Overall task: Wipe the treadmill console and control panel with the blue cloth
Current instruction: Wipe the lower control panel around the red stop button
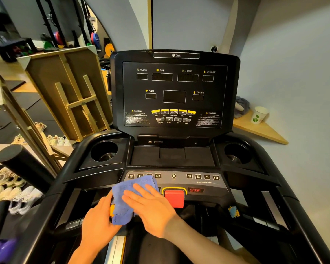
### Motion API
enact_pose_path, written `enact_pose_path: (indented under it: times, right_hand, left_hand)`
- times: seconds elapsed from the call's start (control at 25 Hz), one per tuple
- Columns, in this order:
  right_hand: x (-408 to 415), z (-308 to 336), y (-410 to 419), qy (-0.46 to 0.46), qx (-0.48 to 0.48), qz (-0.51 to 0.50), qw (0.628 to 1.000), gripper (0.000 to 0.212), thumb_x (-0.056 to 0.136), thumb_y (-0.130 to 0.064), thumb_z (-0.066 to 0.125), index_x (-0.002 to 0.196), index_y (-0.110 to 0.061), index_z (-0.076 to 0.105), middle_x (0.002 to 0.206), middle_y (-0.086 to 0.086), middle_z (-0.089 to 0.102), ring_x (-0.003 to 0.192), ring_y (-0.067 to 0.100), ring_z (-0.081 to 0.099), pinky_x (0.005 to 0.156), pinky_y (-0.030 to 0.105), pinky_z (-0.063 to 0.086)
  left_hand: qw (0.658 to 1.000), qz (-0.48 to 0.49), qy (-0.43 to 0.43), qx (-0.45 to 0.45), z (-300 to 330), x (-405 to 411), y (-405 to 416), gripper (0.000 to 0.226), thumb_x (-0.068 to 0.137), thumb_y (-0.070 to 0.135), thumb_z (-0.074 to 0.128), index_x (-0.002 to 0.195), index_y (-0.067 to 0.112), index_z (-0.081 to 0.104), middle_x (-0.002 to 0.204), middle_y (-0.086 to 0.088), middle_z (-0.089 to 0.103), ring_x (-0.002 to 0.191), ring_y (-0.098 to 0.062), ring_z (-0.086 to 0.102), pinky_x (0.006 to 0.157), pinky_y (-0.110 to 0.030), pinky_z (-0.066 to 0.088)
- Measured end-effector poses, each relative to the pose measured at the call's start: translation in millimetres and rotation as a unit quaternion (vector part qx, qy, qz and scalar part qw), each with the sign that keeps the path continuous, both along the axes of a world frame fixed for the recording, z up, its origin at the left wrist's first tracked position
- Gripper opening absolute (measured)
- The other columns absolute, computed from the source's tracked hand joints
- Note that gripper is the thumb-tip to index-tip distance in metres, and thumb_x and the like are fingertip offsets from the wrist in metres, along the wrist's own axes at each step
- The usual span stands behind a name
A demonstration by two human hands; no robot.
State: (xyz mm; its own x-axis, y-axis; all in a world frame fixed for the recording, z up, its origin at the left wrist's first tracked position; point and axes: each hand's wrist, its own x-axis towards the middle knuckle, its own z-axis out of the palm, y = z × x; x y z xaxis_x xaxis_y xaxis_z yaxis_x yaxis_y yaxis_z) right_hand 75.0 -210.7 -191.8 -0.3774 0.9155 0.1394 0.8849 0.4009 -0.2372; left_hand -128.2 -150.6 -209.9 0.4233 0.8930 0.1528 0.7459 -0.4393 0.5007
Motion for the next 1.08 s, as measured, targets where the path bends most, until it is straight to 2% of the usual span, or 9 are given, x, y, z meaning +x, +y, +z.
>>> enact_pose_path:
  times: [0.08, 0.16, 0.28, 0.44, 0.56, 0.68, 0.92, 1.0, 1.08]
  right_hand:
    - [8, -3, -4, -0.023, 0.0, -0.007, 1.0, 0.068, 0.097, -0.01, 0.055, 0.157, -0.018, 0.024, 0.165, 0.0, 0.021, 0.152, 0.02, -0.001, 0.121, 0.045, -0.007]
    - [21, -12, -12, -0.041, 0.009, -0.01, 0.999, 0.067, 0.094, -0.015, 0.054, 0.155, -0.021, 0.027, 0.162, -0.004, 0.03, 0.152, 0.019, 0.011, 0.122, 0.048, 0.014]
    - [43, -22, -30, -0.019, 0.047, -0.038, 0.998, 0.058, 0.095, -0.018, 0.042, 0.152, -0.025, 0.033, 0.157, -0.01, 0.04, 0.151, 0.017, 0.024, 0.12, 0.042, 0.027]
    - [72, -10, -50, -0.024, 0.059, -0.067, 0.996, 0.059, 0.09, -0.011, 0.044, 0.147, -0.025, 0.042, 0.151, -0.01, 0.047, 0.145, 0.018, 0.038, 0.114, 0.039, 0.037]
    - [95, -9, -70, -0.064, 0.045, -0.112, 0.991, 0.066, 0.084, -0.012, 0.032, 0.147, -0.028, 0.044, 0.153, -0.013, 0.044, 0.145, 0.015, 0.036, 0.116, 0.035, 0.03]
    - [119, -15, -90, -0.077, 0.056, -0.135, 0.986, 0.069, 0.084, -0.01, 0.033, 0.15, -0.028, 0.043, 0.159, -0.015, 0.034, 0.149, 0.015, 0.028, 0.118, 0.034, 0.022]
    - [159, -17, -129, -0.155, 0.079, -0.177, 0.969, 0.075, 0.076, -0.006, 0.034, 0.148, -0.019, 0.047, 0.158, -0.007, 0.039, 0.147, 0.018, 0.028, 0.114, 0.041, 0.025]
    - [171, -27, -141, -0.204, 0.067, -0.204, 0.955, 0.073, 0.081, -0.008, 0.03, 0.153, -0.016, 0.037, 0.162, 0.001, 0.031, 0.15, 0.023, 0.022, 0.117, 0.045, 0.021]
    - [183, -42, -155, -0.223, 0.095, -0.2, 0.949, 0.065, 0.095, -0.015, 0.016, 0.159, -0.014, 0.015, 0.167, 0.006, 0.01, 0.154, 0.027, 0.007, 0.123, 0.047, 0.006]
  left_hand:
    - [1.0, 0.006, -0.02, 0.002, 3, 0, -1, 0.081, 0.068, 0.058, 0.062, 0.133, 0.012, 0.054, 0.092, 0.0, 0.071, 0.062, -0.014, 0.066, 0.056, -0.017, 0.041]
    - [1.0, 0.011, -0.019, 0.004, 5, -1, -3, 0.086, 0.071, 0.057, 0.069, 0.144, 0.019, 0.045, 0.099, 0.007, 0.068, 0.066, -0.006, 0.062, 0.059, -0.021, 0.045]
    - [1.0, 0.0, -0.006, 0.019, 8, 1, -5, 0.089, 0.072, 0.061, 0.069, 0.146, 0.02, 0.042, 0.1, 0.012, 0.065, 0.065, -0.001, 0.058, 0.059, -0.016, 0.04]
    - [1.0, 0.006, 0.003, 0.019, 8, 1, -4, 0.09, 0.07, 0.064, 0.063, 0.146, 0.02, 0.042, 0.1, 0.011, 0.066, 0.067, 0.0, 0.055, 0.06, -0.015, 0.039]
    - [1.0, 0.0, 0.016, 0.008, 8, 1, -3, 0.091, 0.07, 0.055, 0.076, 0.147, 0.019, 0.042, 0.101, 0.009, 0.067, 0.065, 0.001, 0.053, 0.06, -0.013, 0.037]
    - [1.0, 0.006, 0.022, 0.001, 6, 0, -2, 0.093, 0.07, 0.058, 0.074, 0.147, 0.02, 0.04, 0.1, 0.01, 0.066, 0.066, 0.001, 0.055, 0.06, -0.015, 0.041]
    - [1.0, 0.009, 0.024, -0.008, 6, 0, -1, 0.093, 0.07, 0.053, 0.078, 0.148, 0.023, 0.038, 0.098, 0.014, 0.063, 0.07, -0.003, 0.058, 0.063, -0.021, 0.047]
    - [1.0, 0.009, 0.026, -0.014, 6, 0, -2, 0.093, 0.07, 0.05, 0.08, 0.148, 0.023, 0.038, 0.097, 0.016, 0.06, 0.07, -0.003, 0.058, 0.062, -0.018, 0.044]
    - [0.999, 0.009, 0.027, -0.017, 6, 1, -1, 0.093, 0.07, 0.051, 0.08, 0.148, 0.023, 0.037, 0.097, 0.018, 0.058, 0.07, -0.002, 0.057, 0.062, -0.016, 0.042]
